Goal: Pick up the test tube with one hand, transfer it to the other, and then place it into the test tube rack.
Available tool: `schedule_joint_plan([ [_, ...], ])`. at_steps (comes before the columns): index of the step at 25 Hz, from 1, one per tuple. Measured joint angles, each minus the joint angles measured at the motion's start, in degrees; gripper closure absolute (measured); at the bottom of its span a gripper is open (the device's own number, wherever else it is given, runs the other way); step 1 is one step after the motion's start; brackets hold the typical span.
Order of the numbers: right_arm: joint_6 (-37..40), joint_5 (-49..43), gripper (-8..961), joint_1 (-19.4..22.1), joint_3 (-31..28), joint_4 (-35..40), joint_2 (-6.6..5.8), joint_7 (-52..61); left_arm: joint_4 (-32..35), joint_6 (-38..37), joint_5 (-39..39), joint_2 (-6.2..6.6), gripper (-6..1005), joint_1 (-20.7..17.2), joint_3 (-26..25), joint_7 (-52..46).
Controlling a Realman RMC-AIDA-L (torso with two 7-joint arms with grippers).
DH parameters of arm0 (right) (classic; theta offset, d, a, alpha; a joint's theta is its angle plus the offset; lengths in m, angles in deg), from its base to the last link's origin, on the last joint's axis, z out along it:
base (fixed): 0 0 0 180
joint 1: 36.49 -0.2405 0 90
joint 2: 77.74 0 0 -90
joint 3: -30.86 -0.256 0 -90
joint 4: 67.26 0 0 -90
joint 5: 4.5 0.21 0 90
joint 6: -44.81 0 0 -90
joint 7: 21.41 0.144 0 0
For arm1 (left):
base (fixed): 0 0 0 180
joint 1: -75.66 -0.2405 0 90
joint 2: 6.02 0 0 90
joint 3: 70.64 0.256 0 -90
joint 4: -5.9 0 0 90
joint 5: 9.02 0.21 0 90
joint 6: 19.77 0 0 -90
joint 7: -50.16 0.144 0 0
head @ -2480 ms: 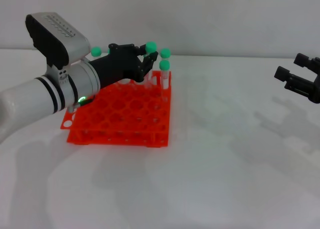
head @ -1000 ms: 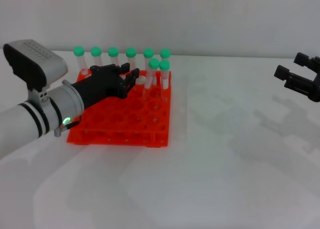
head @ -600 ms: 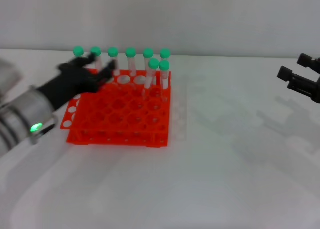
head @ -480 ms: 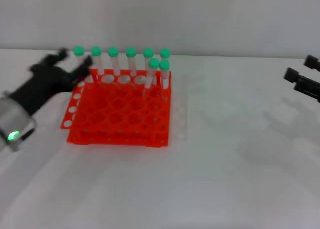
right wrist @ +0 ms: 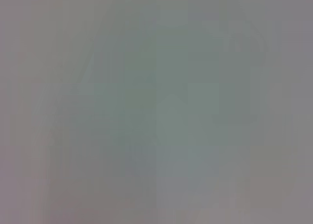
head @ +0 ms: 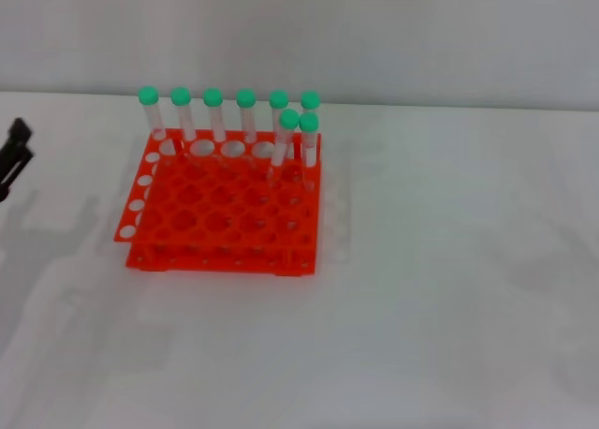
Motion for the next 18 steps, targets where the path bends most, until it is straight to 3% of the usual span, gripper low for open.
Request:
schedule_joint_plan([
  [9,-0.8,0.2,97,7.9,-15.7,-6.3,-0.61,-4.7,-3.7,-2.6,-4.0,-0.11,123,-0.9,-0.1,0.8],
  [18,0.5,0.1,96,13.2,-18.6,-3.6,-1.44,-9.3,-13.0,-13.3,-5.7,-0.23,127,0.1,-0.1,6.4],
])
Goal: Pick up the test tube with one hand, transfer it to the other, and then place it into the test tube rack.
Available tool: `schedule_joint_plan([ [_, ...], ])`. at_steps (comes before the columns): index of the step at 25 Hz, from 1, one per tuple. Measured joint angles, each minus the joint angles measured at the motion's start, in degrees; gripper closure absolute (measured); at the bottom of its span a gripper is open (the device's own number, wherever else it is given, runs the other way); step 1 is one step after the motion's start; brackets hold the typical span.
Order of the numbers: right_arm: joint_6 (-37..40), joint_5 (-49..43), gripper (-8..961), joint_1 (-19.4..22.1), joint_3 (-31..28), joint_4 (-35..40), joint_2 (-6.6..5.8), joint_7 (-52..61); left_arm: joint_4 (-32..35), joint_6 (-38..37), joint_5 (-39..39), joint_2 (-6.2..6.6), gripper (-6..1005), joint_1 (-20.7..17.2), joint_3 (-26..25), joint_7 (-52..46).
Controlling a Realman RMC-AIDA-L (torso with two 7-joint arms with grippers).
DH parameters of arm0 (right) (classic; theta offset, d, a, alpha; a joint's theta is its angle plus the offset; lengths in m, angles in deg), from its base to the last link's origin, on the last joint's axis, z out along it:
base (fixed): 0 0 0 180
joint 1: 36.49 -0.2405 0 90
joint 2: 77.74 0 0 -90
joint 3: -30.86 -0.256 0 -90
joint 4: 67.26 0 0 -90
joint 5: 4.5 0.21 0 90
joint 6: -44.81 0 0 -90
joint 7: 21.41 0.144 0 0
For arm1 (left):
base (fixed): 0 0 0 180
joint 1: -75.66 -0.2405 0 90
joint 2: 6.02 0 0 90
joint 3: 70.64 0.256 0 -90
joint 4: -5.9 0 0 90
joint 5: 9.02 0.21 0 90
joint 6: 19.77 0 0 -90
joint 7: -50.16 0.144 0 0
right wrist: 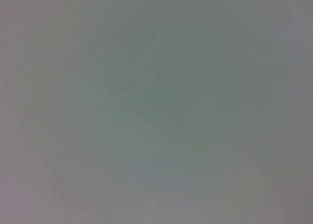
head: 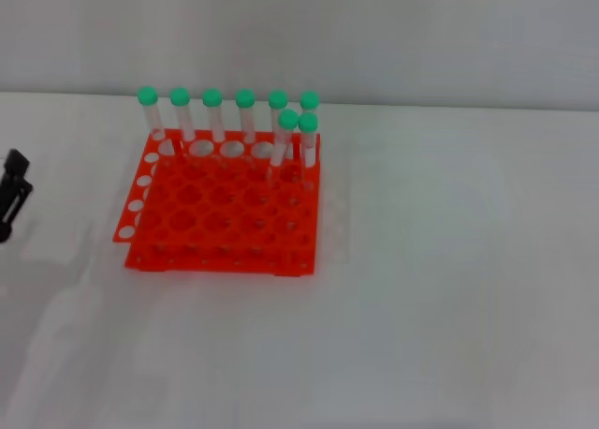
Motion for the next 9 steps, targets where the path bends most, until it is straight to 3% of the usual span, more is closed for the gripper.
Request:
schedule_joint_plan([
  [4,0.2,-0.3,96,0.7,0.0,0.4,-0.10,-0.3,-6.0,-3.7,-1.8,-0.08,127,1.6,-0.1,5.7],
  [9,-0.4,-0.3,96,1.4,0.0,0.6,0.62,-0.2,-6.7,-5.0,-2.2,-0.05,127,1.4,-0.2,7.5],
])
